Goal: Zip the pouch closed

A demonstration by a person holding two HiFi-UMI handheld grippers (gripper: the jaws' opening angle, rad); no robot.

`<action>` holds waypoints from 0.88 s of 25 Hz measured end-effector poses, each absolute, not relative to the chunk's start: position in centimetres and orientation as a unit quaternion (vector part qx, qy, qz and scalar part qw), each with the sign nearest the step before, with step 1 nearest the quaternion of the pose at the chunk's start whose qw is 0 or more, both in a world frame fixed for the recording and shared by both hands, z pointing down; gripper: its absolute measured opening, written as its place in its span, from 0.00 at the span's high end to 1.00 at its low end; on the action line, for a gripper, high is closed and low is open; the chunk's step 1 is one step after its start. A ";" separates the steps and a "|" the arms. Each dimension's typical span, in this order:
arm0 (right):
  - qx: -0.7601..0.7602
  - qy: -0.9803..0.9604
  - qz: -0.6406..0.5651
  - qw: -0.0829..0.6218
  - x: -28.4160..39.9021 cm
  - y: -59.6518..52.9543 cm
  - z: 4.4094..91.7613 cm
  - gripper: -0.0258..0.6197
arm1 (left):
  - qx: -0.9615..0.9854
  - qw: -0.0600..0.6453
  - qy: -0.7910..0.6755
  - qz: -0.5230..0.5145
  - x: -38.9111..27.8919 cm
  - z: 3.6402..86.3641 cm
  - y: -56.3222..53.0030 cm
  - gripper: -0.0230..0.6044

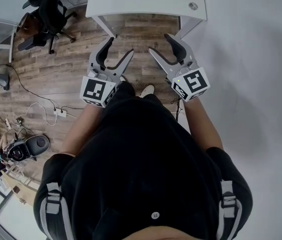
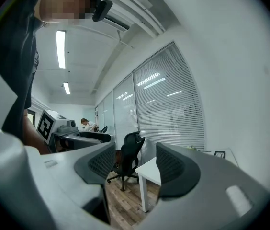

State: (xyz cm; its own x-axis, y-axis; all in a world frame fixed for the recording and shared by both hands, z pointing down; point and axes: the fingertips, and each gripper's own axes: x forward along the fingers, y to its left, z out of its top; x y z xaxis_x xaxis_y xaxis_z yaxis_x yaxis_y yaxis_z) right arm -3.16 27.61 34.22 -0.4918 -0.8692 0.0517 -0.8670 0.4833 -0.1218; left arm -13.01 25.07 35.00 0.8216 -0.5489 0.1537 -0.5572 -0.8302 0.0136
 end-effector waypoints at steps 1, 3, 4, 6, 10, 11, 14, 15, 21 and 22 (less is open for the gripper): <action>-0.504 0.861 -0.067 0.008 -3.0 27.4 34.3 0.54 | 0.953 0.029 -0.291 0.074 -12.9 35.1 24.8 0.50; -0.504 0.861 -0.069 0.006 -2.8 26.8 34.7 0.54 | 0.953 0.031 -0.293 0.073 -12.9 35.3 24.1 0.50; -0.503 0.861 -0.071 0.004 -2.9 26.4 35.0 0.54 | 0.953 0.034 -0.294 0.072 -12.9 35.5 23.6 0.50; -0.503 0.862 -0.072 0.001 -3.0 25.4 35.4 0.54 | 0.953 0.040 -0.292 0.070 -13.0 36.1 22.6 0.50; -0.508 0.859 -0.066 -0.005 -2.6 22.4 35.0 0.54 | 0.956 0.037 -0.283 0.065 -12.2 36.0 19.5 0.50; -0.509 0.858 -0.065 -0.007 -2.4 21.5 34.9 0.54 | 0.957 0.037 -0.280 0.062 -12.0 35.9 18.6 0.50; -0.513 0.856 -0.063 -0.016 -2.2 18.9 34.9 0.54 | 0.960 0.037 -0.272 0.059 -11.6 35.8 16.0 0.50; -0.514 0.855 -0.063 -0.018 -2.3 18.0 34.9 0.54 | 0.960 0.036 -0.270 0.058 -11.7 35.8 15.1 0.50; -0.515 0.854 -0.067 -0.031 -3.2 12.7 35.2 0.54 | 0.962 0.045 -0.265 0.054 -12.1 36.1 9.6 0.51; -0.516 0.854 -0.068 -0.034 -3.3 11.8 35.3 0.54 | 0.962 0.046 -0.264 0.053 -12.2 36.1 8.6 0.51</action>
